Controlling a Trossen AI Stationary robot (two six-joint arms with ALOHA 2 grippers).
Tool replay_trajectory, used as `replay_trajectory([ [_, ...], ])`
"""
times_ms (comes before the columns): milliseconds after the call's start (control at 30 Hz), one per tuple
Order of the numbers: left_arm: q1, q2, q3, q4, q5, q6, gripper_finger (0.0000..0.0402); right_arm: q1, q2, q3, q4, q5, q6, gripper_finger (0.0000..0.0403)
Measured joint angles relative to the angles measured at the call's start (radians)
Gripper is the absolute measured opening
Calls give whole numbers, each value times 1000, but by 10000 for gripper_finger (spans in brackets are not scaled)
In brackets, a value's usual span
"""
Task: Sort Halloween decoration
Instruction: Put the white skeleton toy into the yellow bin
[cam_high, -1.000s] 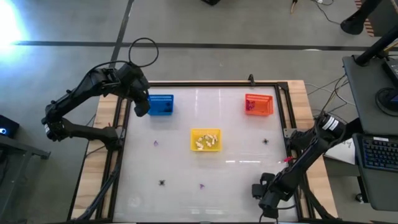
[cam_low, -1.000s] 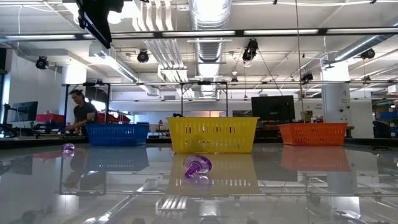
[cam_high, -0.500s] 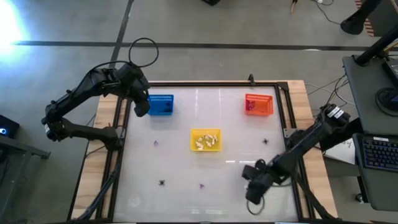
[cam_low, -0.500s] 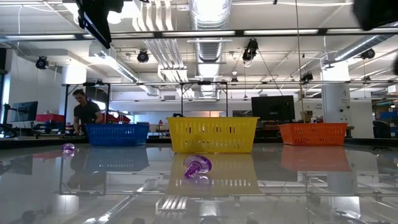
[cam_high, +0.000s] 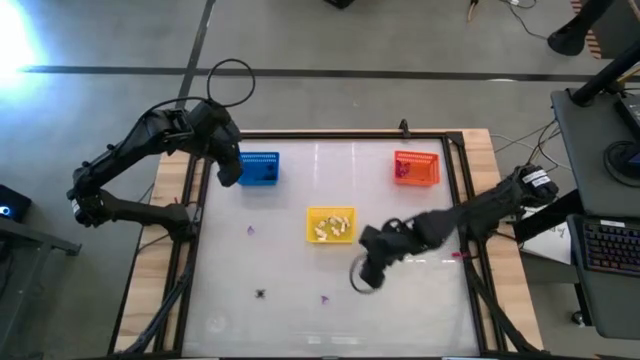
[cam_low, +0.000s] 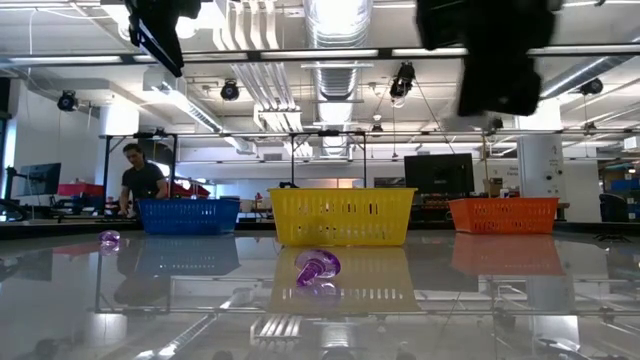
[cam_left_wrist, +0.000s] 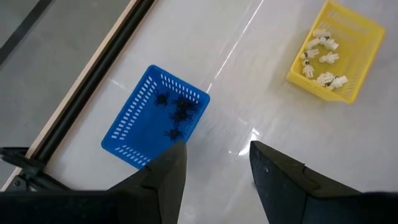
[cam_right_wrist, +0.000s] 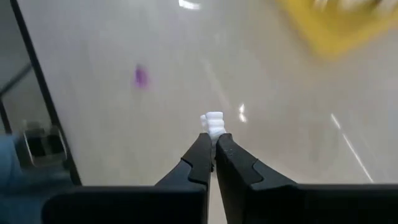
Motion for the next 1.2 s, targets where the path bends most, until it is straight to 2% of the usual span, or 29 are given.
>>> replay_trajectory([
  [233, 0, 2, -1, 3, -3, 54, 160, -165, 51, 90, 77, 3, -144, 11],
  [533, 0, 5, -15, 3, -3, 98, 160, -270, 183, 181, 78, -5, -227, 12],
  [900, 0, 25, -68, 3, -3, 139, 160, -333, 312, 232, 70, -9, -270, 12],
  [1200, 0, 56, -39, 3, -4, 209, 160, -347, 349, 246, 69, -8, -251, 13],
])
